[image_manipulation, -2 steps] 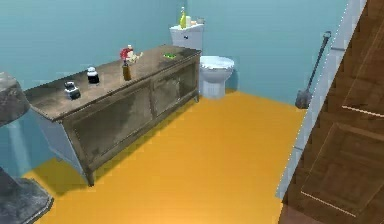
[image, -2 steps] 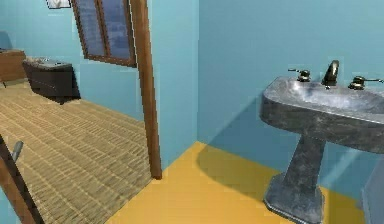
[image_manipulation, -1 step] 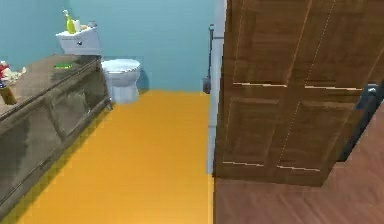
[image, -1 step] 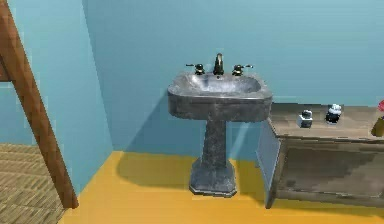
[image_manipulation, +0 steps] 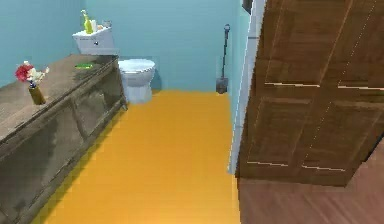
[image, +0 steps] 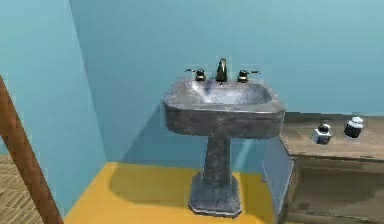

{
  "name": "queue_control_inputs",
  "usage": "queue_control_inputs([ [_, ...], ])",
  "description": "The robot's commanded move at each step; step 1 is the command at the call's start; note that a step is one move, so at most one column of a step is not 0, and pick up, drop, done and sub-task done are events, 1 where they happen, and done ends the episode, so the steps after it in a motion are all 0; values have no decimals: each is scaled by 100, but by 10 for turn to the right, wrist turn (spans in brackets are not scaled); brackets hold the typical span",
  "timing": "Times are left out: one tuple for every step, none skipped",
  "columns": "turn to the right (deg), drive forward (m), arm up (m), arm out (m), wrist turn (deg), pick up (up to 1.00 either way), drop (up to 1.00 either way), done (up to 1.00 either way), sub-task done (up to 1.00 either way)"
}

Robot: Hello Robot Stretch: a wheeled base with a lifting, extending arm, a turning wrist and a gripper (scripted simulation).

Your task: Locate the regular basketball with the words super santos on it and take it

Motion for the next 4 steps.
queue_control_inputs([
  [-300, 0, 0, 0, 0, 0, 0, 0, 0],
  [0, 5, 0, 0, 0, 0, 0, 0, 0],
  [-300, 0, 0, 0, 0, 0, 0, 0, 0],
  [0, 95, 0, 0, 0, 0, 0, 0, 0],
])
